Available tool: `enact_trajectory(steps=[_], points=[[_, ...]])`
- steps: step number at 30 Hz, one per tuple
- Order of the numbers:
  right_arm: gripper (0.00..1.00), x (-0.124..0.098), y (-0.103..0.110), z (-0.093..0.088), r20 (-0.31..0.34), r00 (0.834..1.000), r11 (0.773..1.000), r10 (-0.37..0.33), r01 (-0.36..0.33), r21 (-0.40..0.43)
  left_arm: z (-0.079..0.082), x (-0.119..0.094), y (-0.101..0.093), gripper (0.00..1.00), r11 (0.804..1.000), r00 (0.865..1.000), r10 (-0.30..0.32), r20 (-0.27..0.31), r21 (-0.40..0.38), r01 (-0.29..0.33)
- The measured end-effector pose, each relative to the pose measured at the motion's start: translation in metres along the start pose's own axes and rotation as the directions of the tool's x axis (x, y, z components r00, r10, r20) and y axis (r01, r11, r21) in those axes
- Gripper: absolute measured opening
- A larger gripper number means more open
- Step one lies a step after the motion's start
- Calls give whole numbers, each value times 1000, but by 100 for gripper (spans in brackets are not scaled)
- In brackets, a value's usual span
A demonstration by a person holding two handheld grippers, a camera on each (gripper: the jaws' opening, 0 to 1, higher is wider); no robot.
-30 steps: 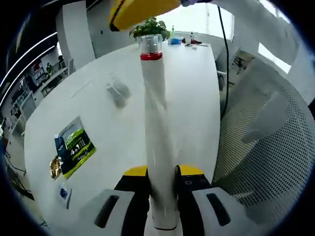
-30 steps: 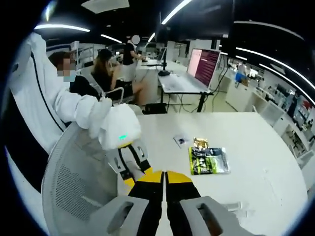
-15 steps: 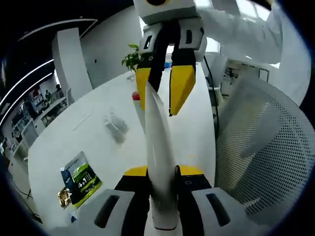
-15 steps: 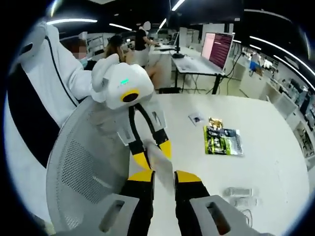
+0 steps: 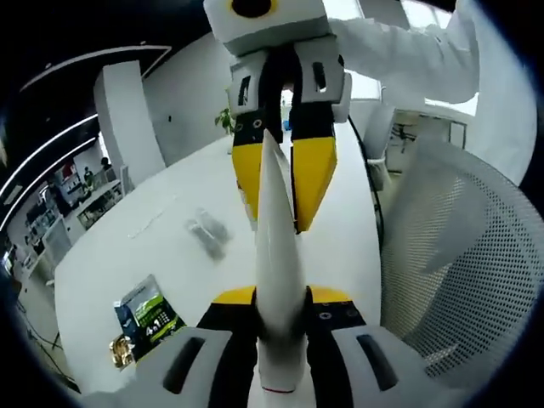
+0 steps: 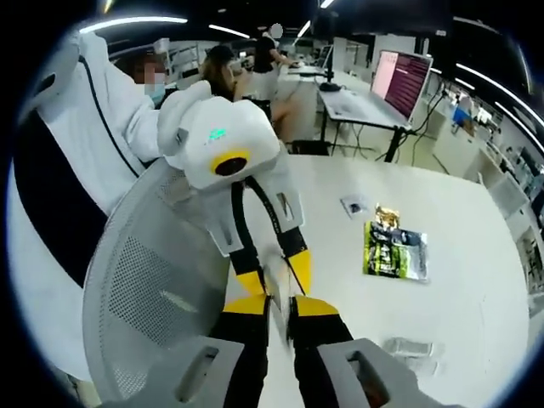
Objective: Arrange the skincare products in the storage area until every visible bottle or jar stands upright without overlapping.
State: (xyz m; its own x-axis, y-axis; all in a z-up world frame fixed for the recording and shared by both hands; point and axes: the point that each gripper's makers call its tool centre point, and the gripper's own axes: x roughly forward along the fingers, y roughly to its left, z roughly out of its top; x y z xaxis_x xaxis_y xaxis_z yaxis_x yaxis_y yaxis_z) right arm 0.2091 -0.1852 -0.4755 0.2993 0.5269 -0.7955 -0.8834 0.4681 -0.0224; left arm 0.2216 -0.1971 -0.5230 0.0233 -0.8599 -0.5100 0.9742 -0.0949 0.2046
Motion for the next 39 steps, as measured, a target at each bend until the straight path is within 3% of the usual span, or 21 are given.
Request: enact_trajectory(steps=[7, 10, 13, 17, 23, 26, 29, 32, 35, 37, 39], points=[[0, 7, 0, 11, -100, 995, 997, 20, -28, -75, -7, 8, 3, 24, 1000, 1000, -7, -31, -15, 6], [0, 7, -6, 14, -167, 985, 999, 30, -34, -22, -4, 10, 5, 26, 1000, 1000, 2, -9, -21, -2], [0, 7, -14, 16, -223, 975, 996, 6, -26, -87, 2, 8, 14, 28, 998, 999, 38, 24, -55, -37], [0, 8, -20, 17, -244, 970, 995, 22, -45, -90, -4, 4, 23, 29, 992, 998, 58, 11, -114, -57], [0, -2, -30, 16, -292, 956, 993, 17, -50, -105, -8, 3, 27, 25, 988, 997, 81, -11, -130, -82], [0, 0, -25, 20, -274, 961, 995, 35, -60, -83, -10, 3, 28, 23, 979, 996, 85, -25, -184, -88], [0, 5, -22, 30, -251, 967, 992, 36, -64, -104, -12, 4, 27, 22, 980, 997, 77, -32, -184, -81], [0, 10, -15, 33, -268, 962, 986, 58, -97, -134, -13, 4, 23, 20, 980, 997, 62, -42, -187, -68], [0, 13, -23, 37, -272, 961, 987, 56, -95, -131, -16, 2, 27, 20, 967, 997, 64, -45, -243, -73], [0, 18, -24, 36, -282, 957, 986, 66, -106, -128, -15, 1, 26, 20, 969, 997, 64, -45, -236, -73], [0, 21, -21, 28, -341, 937, 978, 79, -139, -157, -14, 1, 25, 20, 971, 997, 64, -46, -229, -73]])
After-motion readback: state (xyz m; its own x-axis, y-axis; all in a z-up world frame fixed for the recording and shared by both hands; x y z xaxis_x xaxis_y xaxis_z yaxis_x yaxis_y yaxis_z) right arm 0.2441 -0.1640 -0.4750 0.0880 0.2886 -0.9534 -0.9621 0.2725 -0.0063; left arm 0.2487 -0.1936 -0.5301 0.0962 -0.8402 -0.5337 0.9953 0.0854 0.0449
